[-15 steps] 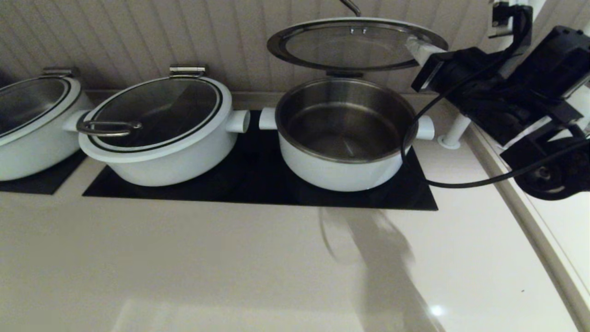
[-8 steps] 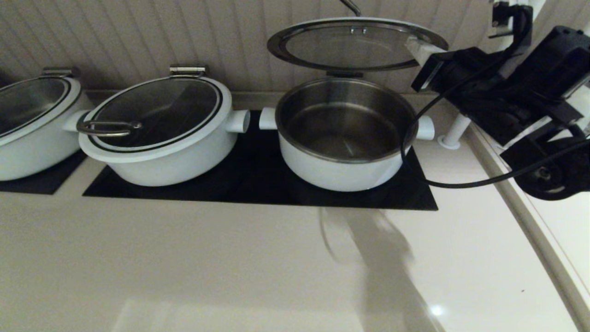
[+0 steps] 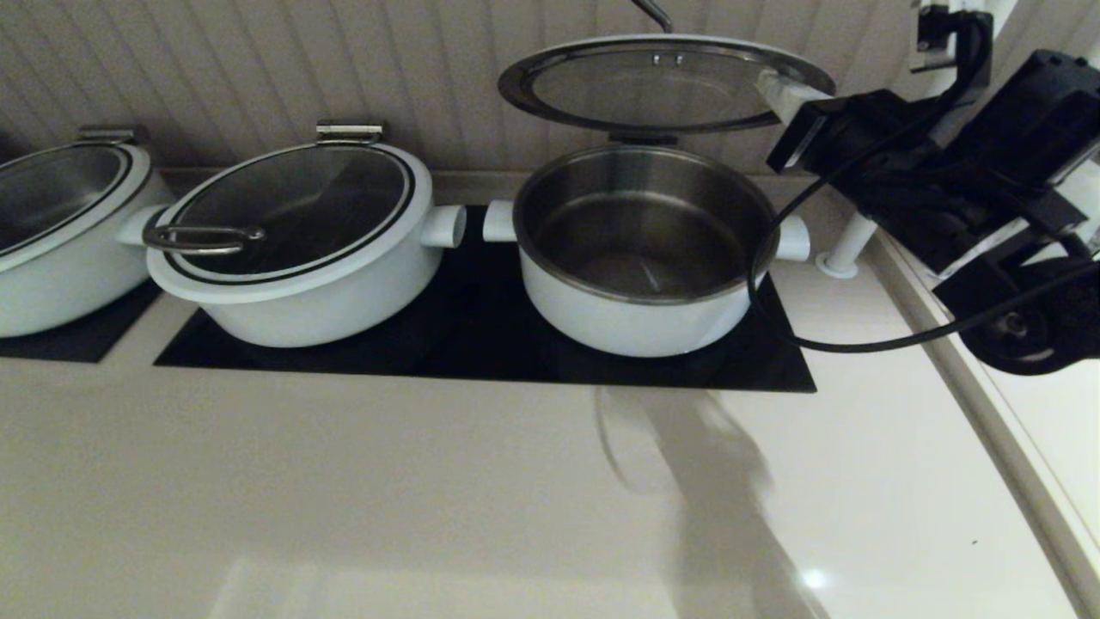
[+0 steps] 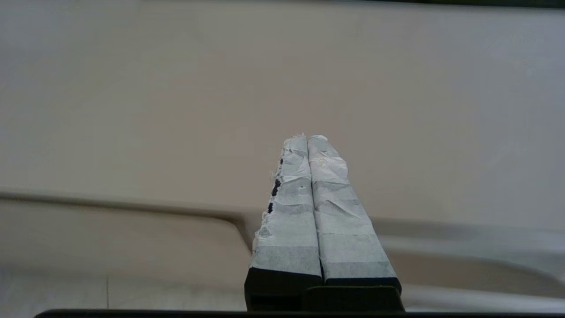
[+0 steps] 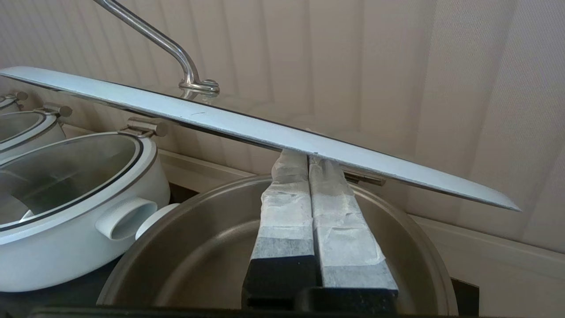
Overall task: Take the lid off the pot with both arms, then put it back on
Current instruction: Open the pot lid completely
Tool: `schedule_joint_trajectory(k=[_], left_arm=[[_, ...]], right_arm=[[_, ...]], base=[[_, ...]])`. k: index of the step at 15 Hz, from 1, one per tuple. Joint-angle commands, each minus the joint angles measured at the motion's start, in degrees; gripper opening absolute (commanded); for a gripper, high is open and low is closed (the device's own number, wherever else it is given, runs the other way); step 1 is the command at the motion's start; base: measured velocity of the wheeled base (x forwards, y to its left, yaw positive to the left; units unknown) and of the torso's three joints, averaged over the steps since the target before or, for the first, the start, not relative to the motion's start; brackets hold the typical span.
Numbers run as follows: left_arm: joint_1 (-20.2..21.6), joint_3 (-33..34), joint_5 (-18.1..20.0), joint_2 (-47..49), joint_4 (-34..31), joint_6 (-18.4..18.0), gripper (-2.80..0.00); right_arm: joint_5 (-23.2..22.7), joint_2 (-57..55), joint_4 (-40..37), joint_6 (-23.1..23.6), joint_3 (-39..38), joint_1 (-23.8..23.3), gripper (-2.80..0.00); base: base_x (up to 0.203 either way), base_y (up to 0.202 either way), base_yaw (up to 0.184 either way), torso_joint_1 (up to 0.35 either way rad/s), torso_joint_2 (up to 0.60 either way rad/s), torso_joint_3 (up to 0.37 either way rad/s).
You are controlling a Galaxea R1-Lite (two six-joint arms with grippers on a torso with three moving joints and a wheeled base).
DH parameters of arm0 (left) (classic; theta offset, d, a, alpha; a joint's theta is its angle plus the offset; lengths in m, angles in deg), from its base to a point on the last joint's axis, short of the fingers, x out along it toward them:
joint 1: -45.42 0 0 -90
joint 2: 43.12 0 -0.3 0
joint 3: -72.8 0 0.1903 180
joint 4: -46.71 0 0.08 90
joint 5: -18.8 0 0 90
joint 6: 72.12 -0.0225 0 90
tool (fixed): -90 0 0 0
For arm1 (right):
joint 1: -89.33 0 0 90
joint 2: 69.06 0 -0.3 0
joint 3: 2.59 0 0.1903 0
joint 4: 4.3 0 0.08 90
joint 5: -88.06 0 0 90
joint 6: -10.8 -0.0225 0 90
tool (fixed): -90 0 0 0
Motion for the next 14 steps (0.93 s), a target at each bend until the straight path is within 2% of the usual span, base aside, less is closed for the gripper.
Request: schedule_joint_trajectory(k=[1, 2, 14], left_arm=[[0.03, 1.99, 0.07, -0.07, 5.82, -0.15, -2.80], [0.03, 2.43, 0.19, -0.07, 7.86, -0.23, -2.80], [0.02, 2.82, 0.31, -0.11, 6.56, -0.29, -2.80]], right_arm=[[-0.06, -0.08, 0.38, 0.00, 0.00, 0.01, -2.80], [-0.06, -0.08, 0.38, 0.00, 0.00, 0.02, -2.80], [-0.09, -0.35, 0.38, 0.00, 0.67, 0.01, -2.80]], base=[[0.000, 0.000, 0.000, 0.000, 0.00, 0.000], [0.000, 0.000, 0.000, 0.000, 0.00, 0.000], [0.000, 0.000, 0.000, 0.000, 0.00, 0.000]])
